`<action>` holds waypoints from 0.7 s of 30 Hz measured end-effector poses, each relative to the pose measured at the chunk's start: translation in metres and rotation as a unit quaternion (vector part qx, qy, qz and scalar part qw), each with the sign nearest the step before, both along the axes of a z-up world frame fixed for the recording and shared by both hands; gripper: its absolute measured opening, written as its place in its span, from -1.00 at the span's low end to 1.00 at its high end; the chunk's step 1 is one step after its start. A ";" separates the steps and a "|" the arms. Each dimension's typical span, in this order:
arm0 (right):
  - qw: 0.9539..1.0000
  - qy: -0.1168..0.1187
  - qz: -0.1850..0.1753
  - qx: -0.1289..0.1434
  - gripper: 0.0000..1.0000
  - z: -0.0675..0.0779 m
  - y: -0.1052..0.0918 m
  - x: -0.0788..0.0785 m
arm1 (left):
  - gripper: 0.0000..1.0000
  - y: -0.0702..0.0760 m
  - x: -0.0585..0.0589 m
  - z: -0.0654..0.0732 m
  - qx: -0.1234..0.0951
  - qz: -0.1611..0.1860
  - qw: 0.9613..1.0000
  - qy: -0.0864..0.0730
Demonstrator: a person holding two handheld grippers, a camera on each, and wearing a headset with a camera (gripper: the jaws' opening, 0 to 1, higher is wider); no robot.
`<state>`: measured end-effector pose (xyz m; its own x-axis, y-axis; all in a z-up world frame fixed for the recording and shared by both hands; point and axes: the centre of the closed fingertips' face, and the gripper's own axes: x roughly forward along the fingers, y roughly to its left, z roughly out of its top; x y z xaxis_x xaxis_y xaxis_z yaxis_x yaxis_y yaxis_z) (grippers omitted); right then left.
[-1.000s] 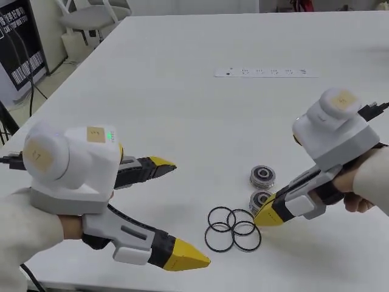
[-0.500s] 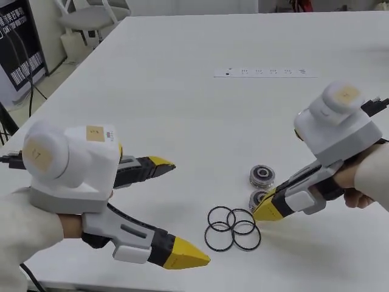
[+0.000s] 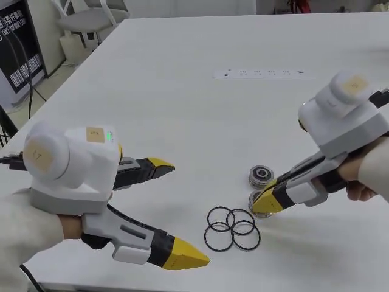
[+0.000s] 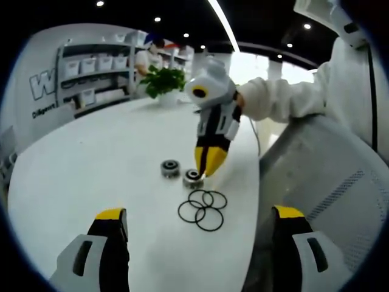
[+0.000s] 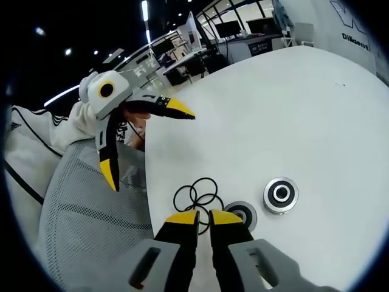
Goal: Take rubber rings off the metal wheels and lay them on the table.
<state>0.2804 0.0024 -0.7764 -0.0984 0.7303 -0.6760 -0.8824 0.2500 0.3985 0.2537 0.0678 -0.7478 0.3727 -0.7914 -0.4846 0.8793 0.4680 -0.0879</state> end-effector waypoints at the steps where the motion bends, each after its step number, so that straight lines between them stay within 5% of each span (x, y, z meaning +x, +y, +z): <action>1: 1.000 -0.003 -0.001 0.002 -0.91 0.002 0.000 0.001 | 1.00 0.000 0.000 0.000 0.000 0.000 1.000 0.000; 21: 0.998 -0.045 -0.016 0.034 -0.74 0.029 0.000 0.015 | 1.00 0.001 0.000 0.001 0.000 0.002 1.000 0.001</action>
<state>0.2950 0.0020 -0.7472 -0.0142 0.7767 -0.6297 -0.9076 0.2543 0.3342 0.2535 0.0685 -0.7471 0.3752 -0.7897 -0.4855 0.8769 0.4721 -0.0903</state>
